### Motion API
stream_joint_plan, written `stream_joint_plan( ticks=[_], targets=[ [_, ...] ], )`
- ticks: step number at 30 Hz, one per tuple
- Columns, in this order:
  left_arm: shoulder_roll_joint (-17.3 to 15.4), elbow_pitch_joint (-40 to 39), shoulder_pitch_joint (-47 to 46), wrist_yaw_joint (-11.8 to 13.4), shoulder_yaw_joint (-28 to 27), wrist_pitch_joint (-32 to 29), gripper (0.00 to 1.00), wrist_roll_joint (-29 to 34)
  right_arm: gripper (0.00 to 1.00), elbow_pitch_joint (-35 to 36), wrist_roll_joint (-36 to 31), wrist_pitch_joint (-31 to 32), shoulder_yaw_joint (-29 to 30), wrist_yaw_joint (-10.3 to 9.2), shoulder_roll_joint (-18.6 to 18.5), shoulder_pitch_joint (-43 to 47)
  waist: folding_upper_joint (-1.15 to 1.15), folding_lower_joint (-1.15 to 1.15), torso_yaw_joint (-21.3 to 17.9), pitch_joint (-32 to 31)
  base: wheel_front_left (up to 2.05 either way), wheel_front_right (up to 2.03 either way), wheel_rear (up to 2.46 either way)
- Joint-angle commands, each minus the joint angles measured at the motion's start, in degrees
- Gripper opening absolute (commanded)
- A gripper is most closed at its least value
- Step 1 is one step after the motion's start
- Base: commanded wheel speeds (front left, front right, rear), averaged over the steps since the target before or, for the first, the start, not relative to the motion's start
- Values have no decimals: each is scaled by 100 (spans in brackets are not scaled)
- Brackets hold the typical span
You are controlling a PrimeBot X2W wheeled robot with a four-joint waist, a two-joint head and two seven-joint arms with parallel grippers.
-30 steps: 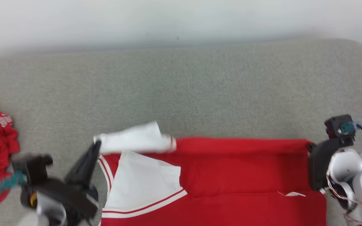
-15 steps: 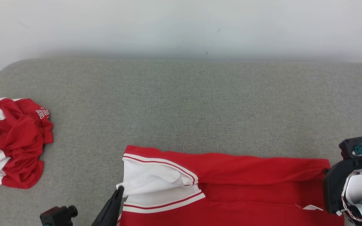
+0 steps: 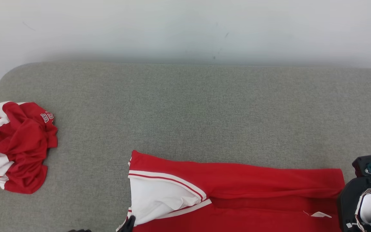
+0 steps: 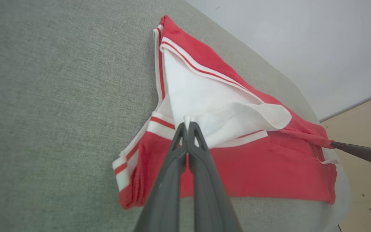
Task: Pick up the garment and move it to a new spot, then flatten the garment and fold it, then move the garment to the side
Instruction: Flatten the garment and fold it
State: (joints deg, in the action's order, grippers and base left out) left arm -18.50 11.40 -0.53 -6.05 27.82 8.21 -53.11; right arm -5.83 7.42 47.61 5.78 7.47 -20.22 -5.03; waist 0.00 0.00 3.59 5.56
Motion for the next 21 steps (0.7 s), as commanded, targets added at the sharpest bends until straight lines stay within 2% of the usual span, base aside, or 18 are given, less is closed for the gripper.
stream_joint_plan(
  ticks=[1, 5, 6, 7, 8, 9, 10, 17, 21],
  targets=[
    [-14, 93, -63, -1, 43, 1, 0, 83, 0, -31, -66, 19, -8, 7, -22, 64, 0, 0, -9, -3, 0, 0, 0],
    [-26, 285, -63, 25, 100, -2, 0, 166, 0, -119, -91, 13, 18, 7, 92, 72, 0, 0, -21, -10, 0, 0, 0],
    [-29, 321, -63, 23, 109, 14, 0, 183, 6, -153, -108, -3, 26, 7, 110, 92, 0, 0, -21, -12, 0, 0, 0],
    [-31, 358, -63, 33, 105, 38, 5, 197, 13, -178, -110, -12, 39, 7, 126, 105, 0, 0, -19, -16, 0, 0, 0],
    [-47, 392, -66, 42, 115, 56, 31, 229, 28, -200, -128, -29, 55, 7, 140, 117, 0, 0, -15, -20, 0, 0, 0],
    [-58, 421, -70, 44, 131, 79, 55, 261, 49, -212, -158, -56, 90, 7, 163, 116, 0, 0, -12, -23, 0, 0, 0],
    [-59, 452, -70, 41, 150, 83, 100, 278, 100, -228, -181, -99, 149, 7, 192, 118, 0, 0, -6, -26, 0, 0, 0],
    [-148, 569, -66, 165, 198, 318, 100, 602, 100, -71, -116, -339, 467, 7, 509, 256, 0, 0, 74, -113, 0, 0, 0],
    [-229, 407, -112, 392, -4, 632, 100, 1082, 100, 358, 174, -668, 909, 8, 970, 543, 0, 0, 179, -208, 0, 0, 0]
  ],
)
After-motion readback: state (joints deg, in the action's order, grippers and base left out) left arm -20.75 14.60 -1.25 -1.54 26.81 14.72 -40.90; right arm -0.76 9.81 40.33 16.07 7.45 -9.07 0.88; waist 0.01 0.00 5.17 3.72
